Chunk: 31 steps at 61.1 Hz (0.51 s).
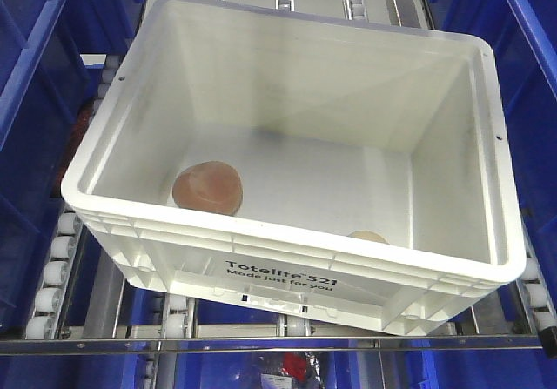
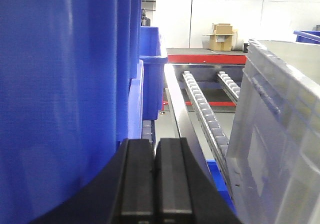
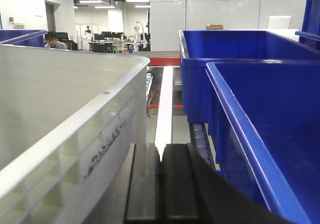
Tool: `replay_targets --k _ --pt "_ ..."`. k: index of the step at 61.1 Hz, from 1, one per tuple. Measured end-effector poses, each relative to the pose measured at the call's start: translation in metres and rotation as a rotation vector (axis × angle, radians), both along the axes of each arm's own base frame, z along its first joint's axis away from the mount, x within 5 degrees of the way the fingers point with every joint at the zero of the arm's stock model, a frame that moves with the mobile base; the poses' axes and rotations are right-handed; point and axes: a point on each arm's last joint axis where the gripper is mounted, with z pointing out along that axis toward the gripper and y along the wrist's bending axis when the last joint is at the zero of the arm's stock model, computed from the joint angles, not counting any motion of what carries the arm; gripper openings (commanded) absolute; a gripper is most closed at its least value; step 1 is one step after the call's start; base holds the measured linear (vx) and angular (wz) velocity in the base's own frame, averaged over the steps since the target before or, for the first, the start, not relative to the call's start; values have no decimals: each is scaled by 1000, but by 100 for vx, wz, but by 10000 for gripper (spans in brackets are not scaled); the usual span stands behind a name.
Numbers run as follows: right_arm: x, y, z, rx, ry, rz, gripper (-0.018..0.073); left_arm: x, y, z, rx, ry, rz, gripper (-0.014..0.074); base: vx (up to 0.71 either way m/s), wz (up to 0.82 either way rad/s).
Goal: Place moving items into box and shelve
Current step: 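Withdraw both grippers from the tote rims, away from the shelf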
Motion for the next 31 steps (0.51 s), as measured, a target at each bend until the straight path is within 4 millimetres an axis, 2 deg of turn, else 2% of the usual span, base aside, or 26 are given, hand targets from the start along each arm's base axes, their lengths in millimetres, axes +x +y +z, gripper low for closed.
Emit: replay_targets --k 31 --pt "0 0 0 0 -5 1 -15 0 0 0 0 0 0 -22 0 0"
